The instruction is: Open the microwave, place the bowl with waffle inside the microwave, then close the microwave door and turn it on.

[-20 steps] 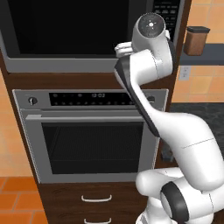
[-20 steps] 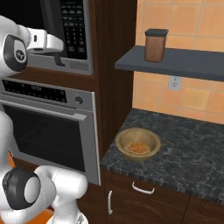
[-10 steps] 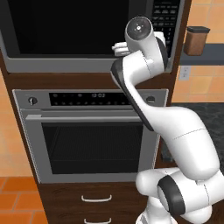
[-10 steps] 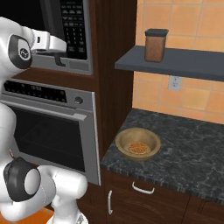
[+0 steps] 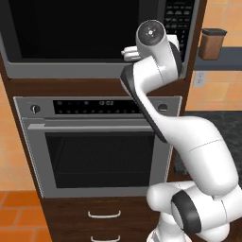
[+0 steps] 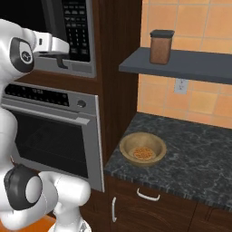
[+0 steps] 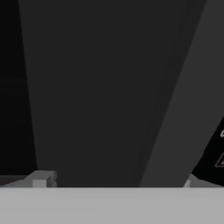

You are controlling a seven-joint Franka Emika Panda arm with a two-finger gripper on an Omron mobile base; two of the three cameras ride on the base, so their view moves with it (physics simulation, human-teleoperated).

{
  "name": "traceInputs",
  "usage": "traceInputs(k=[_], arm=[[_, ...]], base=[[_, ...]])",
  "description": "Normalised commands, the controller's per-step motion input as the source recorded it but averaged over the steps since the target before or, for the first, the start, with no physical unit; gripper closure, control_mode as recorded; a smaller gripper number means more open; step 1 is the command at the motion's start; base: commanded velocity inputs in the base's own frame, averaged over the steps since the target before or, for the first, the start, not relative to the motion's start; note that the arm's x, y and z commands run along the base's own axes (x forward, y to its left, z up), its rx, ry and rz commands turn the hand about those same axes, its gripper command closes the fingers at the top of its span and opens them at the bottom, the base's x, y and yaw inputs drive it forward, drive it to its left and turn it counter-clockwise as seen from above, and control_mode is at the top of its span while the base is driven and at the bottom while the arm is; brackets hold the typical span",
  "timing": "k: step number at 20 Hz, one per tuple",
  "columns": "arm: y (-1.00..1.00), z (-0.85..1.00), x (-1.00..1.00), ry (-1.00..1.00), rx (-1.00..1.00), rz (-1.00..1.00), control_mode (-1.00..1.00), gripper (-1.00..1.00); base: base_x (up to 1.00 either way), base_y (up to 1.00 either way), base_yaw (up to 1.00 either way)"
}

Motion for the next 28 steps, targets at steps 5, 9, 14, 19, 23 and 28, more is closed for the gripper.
traceInputs(k=[5, 9, 14, 19, 23, 28], arm=[[-0.47, -0.75, 1.0, -0.01, 0.0, 0.05, -1.0, 1.0], [-0.54, -0.82, 0.99, -0.04, 0.03, 0.09, -1.0, 1.0], [-0.08, -0.63, 0.63, -0.15, 0.11, 0.19, -1.0, 1.0], [0.4, -0.4, 0.15, -0.02, 0.18, 0.33, -1.0, 1.0], [0.94, -0.21, -0.35, -0.01, 0.07, 0.38, -1.0, 1.0], [1.0, -0.05, -0.78, 0.01, -0.01, 0.33, -1.0, 1.0]], base=[[0.0, 0.0, 0.0], [0.0, 0.0, 0.0], [0.0, 0.0, 0.0], [0.0, 0.0, 0.0], [0.0, 0.0, 0.0], [0.0, 0.0, 0.0]])
